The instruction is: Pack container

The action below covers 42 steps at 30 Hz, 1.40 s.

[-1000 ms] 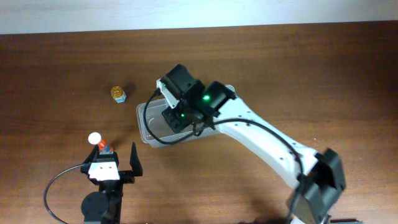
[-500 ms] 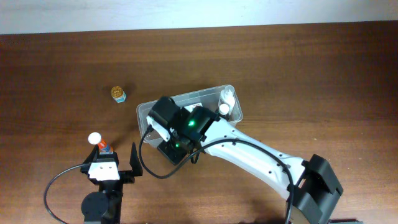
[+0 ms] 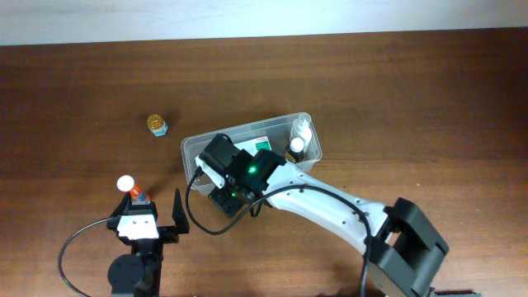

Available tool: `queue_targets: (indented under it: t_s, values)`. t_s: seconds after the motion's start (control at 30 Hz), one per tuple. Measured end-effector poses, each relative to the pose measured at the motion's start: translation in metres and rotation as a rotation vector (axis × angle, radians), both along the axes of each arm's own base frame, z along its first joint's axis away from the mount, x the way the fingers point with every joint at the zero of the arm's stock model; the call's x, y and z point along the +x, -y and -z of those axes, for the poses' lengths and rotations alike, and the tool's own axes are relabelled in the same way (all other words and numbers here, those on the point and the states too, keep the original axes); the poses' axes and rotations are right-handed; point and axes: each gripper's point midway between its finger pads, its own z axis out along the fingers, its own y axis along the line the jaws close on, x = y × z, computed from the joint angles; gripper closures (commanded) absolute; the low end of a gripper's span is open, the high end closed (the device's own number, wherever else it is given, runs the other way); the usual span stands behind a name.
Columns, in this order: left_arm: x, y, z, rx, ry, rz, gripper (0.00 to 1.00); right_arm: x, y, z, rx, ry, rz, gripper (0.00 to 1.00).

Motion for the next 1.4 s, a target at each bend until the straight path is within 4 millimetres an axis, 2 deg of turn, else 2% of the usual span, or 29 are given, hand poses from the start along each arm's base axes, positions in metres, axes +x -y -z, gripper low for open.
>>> queue_targets:
  t_s: [0.13,0.4,0.67,0.87,1.07,1.13,1.27,1.33,1.4]
  values:
    - [0.0,0.0,0.0,0.0,0.0,0.0,0.01,0.009,-0.001,0.005,-0.009,0.034,0.013,0.96]
    - [0.0,0.0,0.0,0.0,0.0,0.0,0.01,0.029,-0.003,0.001,0.013,0.101,0.045,0.96]
    - [0.0,0.0,0.0,0.0,0.0,0.0,0.01,0.06,0.009,-0.004,0.043,0.138,0.115,0.96]
    - [0.0,0.0,0.0,0.0,0.0,0.0,0.01,0.062,0.009,-0.005,0.051,0.138,0.11,0.96]
    - [0.0,0.0,0.0,0.0,0.0,0.0,0.01,0.049,0.012,-0.006,0.037,0.079,0.082,0.96]
    - [0.0,0.0,0.0,0.0,0.0,0.0,0.01,0.046,0.016,-0.017,0.032,0.079,0.075,0.96]
    - [0.0,0.0,0.0,0.0,0.0,0.0,0.01,0.049,0.033,-0.071,0.063,0.133,0.101,0.94]
    - [0.0,0.0,0.0,0.0,0.0,0.0,0.01,0.06,0.055,-0.108,0.094,0.186,0.158,0.79]
    - [0.0,0.0,0.0,0.0,0.0,0.0,0.01,0.077,0.088,-0.141,0.125,0.243,0.248,0.59]
